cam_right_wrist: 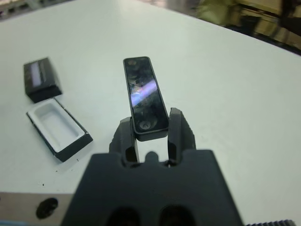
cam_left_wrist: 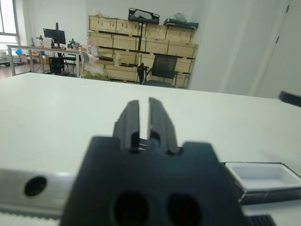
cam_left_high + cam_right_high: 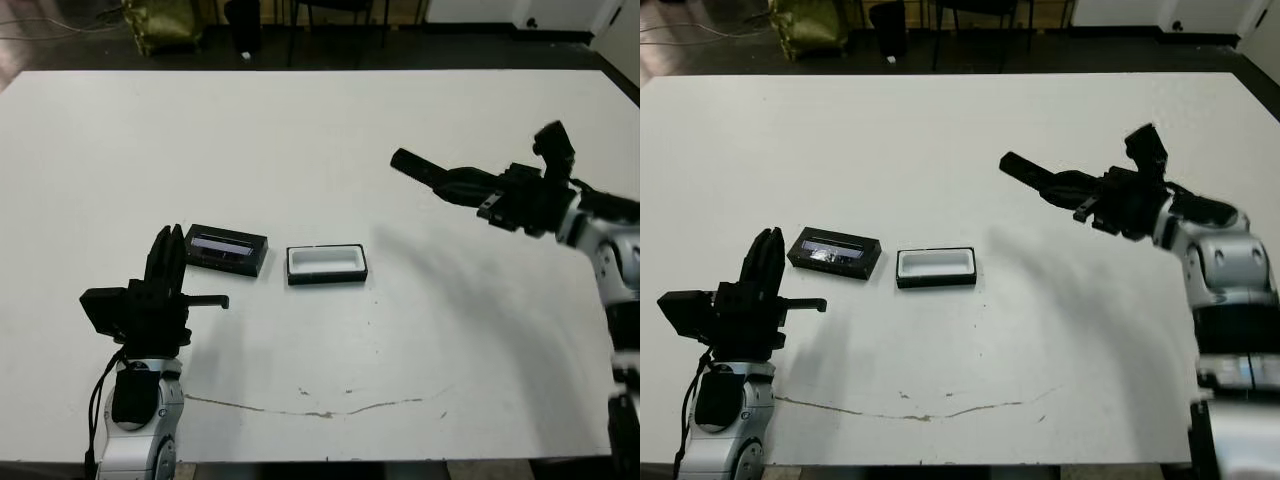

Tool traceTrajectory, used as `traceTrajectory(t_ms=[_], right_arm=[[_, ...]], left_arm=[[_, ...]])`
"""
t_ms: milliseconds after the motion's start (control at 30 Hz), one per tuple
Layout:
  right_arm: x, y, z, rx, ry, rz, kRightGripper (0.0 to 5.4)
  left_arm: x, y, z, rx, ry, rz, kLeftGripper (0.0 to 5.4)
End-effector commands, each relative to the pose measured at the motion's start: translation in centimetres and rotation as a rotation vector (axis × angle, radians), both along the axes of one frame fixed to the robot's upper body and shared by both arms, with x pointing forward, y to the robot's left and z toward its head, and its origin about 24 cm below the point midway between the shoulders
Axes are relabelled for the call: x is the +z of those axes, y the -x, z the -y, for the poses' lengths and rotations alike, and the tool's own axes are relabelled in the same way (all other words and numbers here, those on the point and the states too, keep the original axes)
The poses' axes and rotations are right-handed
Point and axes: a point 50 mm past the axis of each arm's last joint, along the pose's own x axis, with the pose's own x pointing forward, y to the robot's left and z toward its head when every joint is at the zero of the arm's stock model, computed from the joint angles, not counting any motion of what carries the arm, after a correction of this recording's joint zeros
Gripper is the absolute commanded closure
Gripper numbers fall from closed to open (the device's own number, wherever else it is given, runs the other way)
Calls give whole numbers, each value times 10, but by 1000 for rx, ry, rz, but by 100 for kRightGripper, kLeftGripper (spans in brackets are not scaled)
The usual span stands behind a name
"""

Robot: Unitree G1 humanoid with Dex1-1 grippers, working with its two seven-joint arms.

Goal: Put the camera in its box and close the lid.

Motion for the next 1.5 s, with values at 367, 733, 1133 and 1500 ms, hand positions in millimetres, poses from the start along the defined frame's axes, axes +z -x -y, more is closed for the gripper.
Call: traceTrajectory(t_ms=[367, 733, 1133, 1500], right_arm=[[-1, -5, -50, 310, 244, 0, 536], [-9, 2, -61, 373, 233, -29, 536], [-14, 6, -63, 429, 268, -71, 536], [-25, 7, -77, 505, 287, -109, 536]], left_arm=[[-7, 3, 0, 15, -4, -47, 540], [-5, 2, -1, 11, -4, -38, 540], [-6, 2, 0, 10, -13, -38, 540], [-7, 3, 1, 9, -3, -43, 540]])
